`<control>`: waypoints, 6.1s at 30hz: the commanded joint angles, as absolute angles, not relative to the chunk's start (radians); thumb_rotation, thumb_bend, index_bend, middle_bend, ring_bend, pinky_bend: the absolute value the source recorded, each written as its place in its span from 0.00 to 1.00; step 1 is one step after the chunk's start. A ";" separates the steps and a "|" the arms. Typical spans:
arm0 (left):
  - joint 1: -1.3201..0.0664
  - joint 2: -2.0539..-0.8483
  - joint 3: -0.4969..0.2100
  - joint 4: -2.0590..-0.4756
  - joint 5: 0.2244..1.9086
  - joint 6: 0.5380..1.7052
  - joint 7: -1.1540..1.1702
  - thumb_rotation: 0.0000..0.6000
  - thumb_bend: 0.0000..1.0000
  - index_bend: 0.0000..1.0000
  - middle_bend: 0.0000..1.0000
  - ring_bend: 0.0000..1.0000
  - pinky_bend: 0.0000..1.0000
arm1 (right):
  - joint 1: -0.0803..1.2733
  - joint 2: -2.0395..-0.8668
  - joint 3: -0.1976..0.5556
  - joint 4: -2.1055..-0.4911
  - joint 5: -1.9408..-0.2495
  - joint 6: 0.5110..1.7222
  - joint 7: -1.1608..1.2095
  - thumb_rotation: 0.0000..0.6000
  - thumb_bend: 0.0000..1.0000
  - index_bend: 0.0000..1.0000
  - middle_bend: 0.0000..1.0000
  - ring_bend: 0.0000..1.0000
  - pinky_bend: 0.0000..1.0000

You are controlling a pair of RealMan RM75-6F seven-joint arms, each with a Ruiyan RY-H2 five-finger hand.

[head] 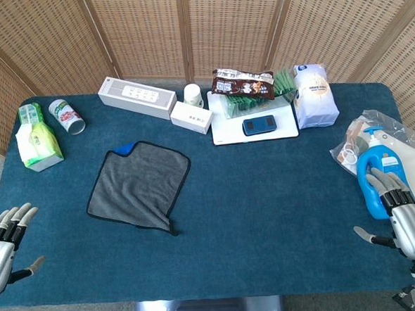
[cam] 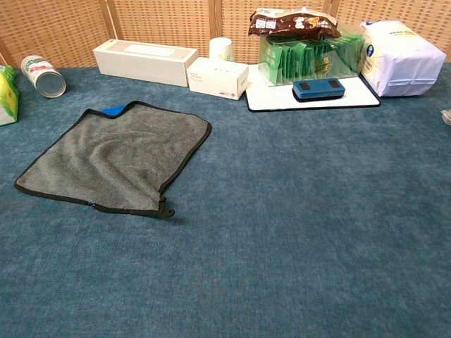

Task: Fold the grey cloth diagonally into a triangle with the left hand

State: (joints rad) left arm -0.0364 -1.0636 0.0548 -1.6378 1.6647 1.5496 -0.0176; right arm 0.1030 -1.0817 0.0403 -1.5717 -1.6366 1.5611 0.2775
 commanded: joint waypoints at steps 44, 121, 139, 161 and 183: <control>-0.570 -1.215 -0.282 -1.532 0.972 0.907 0.236 1.00 0.27 0.12 0.00 0.00 0.00 | 0.138 -1.090 0.086 -1.524 -1.506 1.452 0.334 1.00 0.04 0.00 0.00 0.00 0.05; -1.107 -2.043 -0.374 -0.270 0.608 0.537 0.648 1.00 0.48 0.55 0.00 0.00 0.11 | 0.131 -1.064 0.113 -1.472 -1.449 1.386 0.500 1.00 0.04 0.00 0.00 0.00 0.05; -1.082 -2.007 -0.422 -0.315 0.695 0.530 0.577 1.00 0.49 0.67 0.00 0.00 0.14 | 0.133 -1.067 0.109 -1.474 -1.458 1.385 0.494 1.00 0.04 0.00 0.00 0.00 0.05; -0.977 -1.570 -0.289 -1.079 0.560 0.621 0.704 1.00 0.49 0.68 0.00 0.00 0.12 | 0.134 -1.068 0.100 -1.488 -1.477 1.394 0.473 1.00 0.04 0.00 0.00 0.00 0.05; -1.053 -1.329 -0.117 -1.475 0.462 0.685 0.729 1.00 0.49 0.68 0.00 0.00 0.11 | 0.135 -1.067 0.094 -1.495 -1.484 1.397 0.468 1.00 0.04 0.00 0.00 0.00 0.05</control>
